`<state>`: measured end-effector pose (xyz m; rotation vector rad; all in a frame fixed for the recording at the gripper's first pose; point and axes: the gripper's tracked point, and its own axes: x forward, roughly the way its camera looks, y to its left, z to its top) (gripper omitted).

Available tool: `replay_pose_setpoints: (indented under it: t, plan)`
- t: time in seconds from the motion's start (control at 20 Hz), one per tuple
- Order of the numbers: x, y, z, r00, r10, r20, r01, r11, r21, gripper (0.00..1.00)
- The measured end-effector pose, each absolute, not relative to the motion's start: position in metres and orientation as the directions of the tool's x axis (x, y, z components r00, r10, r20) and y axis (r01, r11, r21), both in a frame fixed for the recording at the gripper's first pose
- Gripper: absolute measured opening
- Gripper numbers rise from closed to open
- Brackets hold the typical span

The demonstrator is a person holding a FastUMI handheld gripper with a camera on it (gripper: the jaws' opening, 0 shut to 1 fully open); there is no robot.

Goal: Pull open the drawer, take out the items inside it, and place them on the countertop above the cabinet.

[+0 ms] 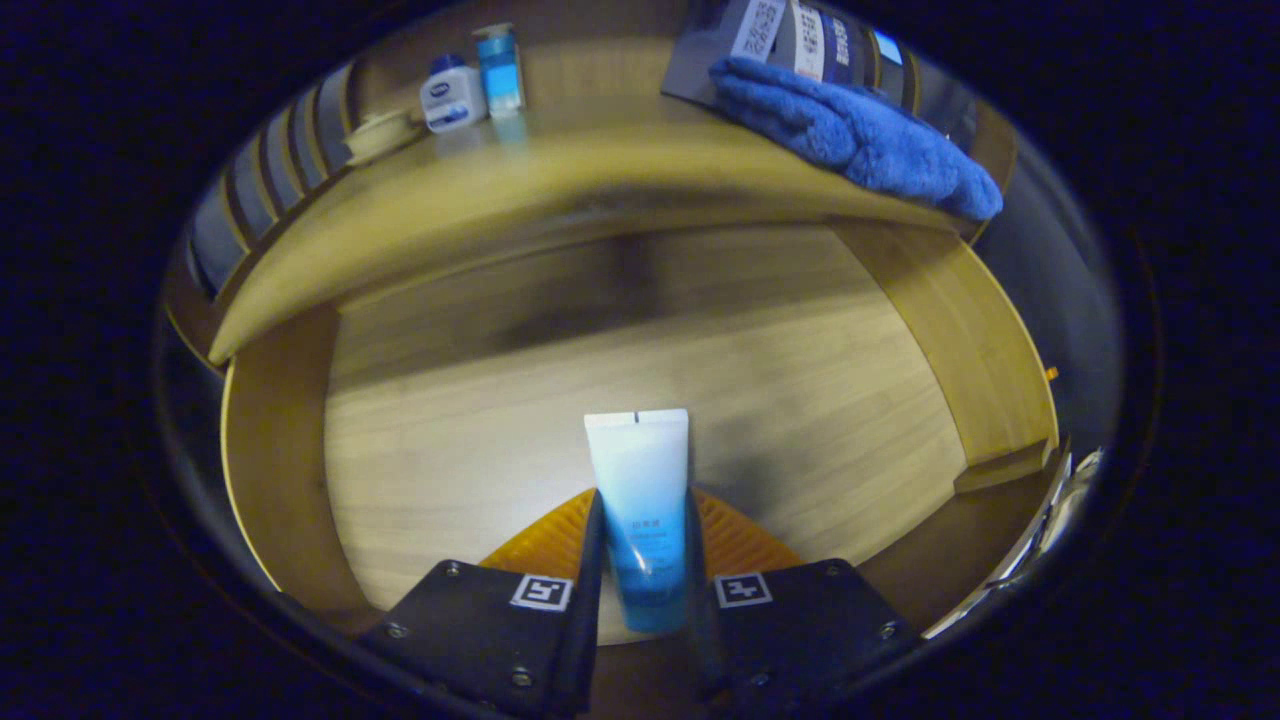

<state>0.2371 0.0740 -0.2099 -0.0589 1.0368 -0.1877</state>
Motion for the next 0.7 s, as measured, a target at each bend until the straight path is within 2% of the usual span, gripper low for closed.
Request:
replay_pose_setpoints:
  t: [0.3, 0.7]
  plan:
    - [0.265, 0.089, -0.138, 0.648, -0.201, -0.735, 0.118, 0.979, -0.164, 0.37]
    - [0.342, 0.105, -0.103, 0.722, -0.135, -0.679, 0.039, 0.987, -0.155, 0.37]
